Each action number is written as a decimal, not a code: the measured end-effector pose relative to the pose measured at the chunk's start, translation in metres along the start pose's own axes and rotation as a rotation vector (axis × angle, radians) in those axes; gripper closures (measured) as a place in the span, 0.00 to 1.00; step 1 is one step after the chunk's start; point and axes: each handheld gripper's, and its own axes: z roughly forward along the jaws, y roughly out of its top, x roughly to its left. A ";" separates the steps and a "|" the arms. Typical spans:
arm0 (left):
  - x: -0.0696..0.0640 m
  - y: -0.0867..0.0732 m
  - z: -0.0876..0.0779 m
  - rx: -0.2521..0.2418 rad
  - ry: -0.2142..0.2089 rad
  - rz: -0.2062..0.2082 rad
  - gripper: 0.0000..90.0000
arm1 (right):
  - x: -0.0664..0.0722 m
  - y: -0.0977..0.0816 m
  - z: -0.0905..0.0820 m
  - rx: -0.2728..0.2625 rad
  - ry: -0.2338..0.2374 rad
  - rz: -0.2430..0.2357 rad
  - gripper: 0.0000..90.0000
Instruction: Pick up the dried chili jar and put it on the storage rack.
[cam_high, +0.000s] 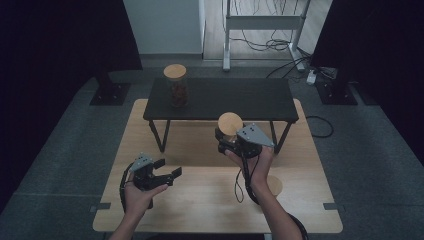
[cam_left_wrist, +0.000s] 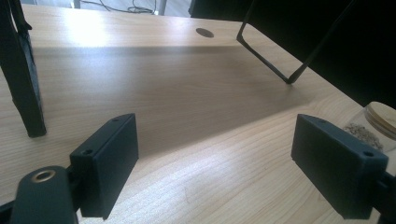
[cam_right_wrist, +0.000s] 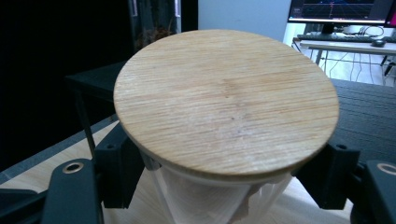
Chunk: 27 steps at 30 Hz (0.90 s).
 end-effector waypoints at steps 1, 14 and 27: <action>0.000 0.000 0.000 0.000 0.000 -0.001 0.16 | -0.001 0.000 0.001 0.001 -0.002 0.001 0.28; 0.003 0.000 0.001 0.004 0.000 -0.009 0.16 | -0.006 0.005 0.009 0.003 -0.020 0.003 0.28; 0.004 -0.001 0.001 0.004 -0.003 -0.014 0.16 | -0.011 0.010 0.019 0.005 -0.038 0.003 0.28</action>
